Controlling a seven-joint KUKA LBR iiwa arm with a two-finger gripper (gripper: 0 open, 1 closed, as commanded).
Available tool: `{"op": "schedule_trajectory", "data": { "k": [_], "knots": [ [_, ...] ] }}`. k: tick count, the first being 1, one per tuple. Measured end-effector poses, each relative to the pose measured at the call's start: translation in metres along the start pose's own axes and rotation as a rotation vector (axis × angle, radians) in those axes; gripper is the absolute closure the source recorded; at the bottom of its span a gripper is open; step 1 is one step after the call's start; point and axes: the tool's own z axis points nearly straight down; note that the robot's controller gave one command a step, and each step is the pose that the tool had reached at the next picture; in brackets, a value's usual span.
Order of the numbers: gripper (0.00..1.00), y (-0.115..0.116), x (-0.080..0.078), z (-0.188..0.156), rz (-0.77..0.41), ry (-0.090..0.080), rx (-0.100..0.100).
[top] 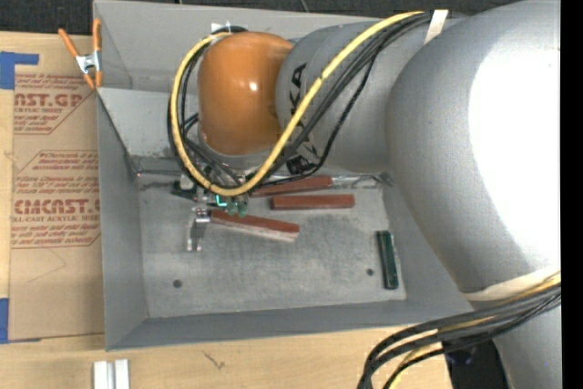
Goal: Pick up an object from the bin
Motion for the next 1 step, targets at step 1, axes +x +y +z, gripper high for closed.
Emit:
{"op": "schedule_trajectory", "data": {
  "k": [1],
  "knots": [
    [0.00,-0.0008,-0.0022,-0.0046,0.001,-0.007,-0.001]
  ]
}}
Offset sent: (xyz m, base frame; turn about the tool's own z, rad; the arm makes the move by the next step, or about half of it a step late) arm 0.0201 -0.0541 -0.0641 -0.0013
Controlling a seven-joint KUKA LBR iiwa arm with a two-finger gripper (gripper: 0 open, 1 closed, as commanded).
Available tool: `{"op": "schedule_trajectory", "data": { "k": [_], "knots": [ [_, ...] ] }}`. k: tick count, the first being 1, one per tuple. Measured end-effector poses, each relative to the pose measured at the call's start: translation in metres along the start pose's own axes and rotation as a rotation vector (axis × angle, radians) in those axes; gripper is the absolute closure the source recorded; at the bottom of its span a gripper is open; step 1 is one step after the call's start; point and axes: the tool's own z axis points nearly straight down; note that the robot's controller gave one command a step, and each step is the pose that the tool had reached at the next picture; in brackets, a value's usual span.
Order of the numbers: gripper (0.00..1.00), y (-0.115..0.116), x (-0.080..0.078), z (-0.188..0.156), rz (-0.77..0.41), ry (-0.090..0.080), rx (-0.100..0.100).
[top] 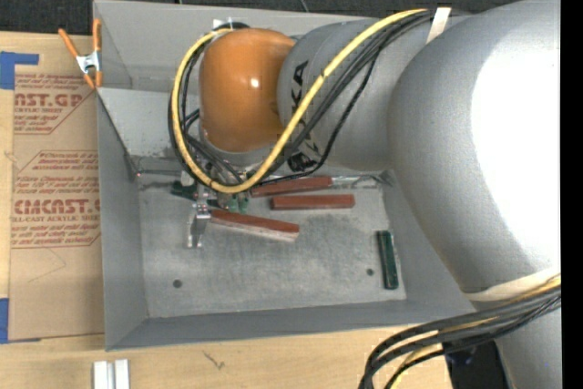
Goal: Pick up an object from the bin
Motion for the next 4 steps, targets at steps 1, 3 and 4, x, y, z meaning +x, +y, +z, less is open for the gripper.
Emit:
{"op": "schedule_trajectory", "data": {
  "k": [1,3,4],
  "knots": [
    [0.00,-0.043,-0.021,0.054,-0.005,-0.024,-0.009],
    [0.00,-0.085,-0.020,0.062,-0.033,-0.006,-0.014],
    [0.00,-0.079,-0.017,0.062,-0.048,-0.012,-0.007]
  ]
}}
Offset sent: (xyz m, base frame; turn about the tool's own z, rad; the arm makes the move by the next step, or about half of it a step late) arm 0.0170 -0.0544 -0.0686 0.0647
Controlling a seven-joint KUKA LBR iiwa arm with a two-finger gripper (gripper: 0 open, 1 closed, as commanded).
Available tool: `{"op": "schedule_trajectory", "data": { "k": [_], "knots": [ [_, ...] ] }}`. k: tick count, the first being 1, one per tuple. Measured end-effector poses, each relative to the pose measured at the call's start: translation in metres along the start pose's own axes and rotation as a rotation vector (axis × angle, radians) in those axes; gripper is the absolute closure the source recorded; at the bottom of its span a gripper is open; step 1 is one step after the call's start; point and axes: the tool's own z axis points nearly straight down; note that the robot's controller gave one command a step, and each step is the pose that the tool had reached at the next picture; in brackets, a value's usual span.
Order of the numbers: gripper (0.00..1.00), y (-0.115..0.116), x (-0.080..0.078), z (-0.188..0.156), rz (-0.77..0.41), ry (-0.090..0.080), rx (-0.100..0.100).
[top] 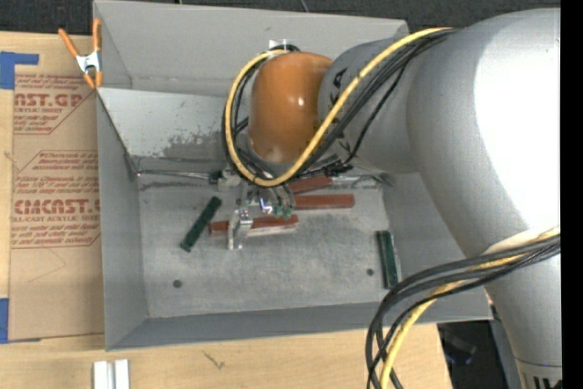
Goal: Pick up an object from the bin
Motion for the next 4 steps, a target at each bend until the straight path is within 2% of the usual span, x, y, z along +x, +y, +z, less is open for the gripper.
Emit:
{"op": "schedule_trajectory", "data": {
  "k": [1,3,4],
  "knots": [
    [1.00,-0.035,0.009,-0.003,0.086,-0.011,-0.002],
    [1.00,-0.035,0.010,-0.006,0.086,-0.005,0.000],
    [1.00,-0.036,0.014,-0.018,0.085,0.015,0.007]
  ]
}}
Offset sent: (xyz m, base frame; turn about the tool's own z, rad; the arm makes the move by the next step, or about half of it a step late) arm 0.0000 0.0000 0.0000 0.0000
